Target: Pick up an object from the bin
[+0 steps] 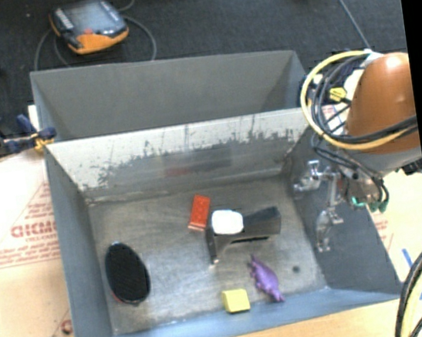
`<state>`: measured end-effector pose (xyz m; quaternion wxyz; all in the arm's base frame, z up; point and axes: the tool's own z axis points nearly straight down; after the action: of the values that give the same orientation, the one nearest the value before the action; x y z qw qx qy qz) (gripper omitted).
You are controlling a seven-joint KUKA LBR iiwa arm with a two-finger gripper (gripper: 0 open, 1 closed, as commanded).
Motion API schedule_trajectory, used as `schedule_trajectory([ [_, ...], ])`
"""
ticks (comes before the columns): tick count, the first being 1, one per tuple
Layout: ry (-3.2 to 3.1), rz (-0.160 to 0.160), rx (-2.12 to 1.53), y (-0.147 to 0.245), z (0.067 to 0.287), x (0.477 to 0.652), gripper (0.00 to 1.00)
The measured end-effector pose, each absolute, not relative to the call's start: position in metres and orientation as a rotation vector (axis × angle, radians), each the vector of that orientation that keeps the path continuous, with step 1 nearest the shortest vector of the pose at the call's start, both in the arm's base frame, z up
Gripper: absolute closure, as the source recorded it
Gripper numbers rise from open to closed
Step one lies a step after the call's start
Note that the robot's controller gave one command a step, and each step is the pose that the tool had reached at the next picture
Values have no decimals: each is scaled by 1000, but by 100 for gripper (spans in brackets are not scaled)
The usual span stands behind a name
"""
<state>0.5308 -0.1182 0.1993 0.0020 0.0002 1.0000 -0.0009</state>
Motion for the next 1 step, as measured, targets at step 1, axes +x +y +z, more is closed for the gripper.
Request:
schedule_trajectory([
  [1, 3130, -6, -104, -111, 168, 548, 0],
])
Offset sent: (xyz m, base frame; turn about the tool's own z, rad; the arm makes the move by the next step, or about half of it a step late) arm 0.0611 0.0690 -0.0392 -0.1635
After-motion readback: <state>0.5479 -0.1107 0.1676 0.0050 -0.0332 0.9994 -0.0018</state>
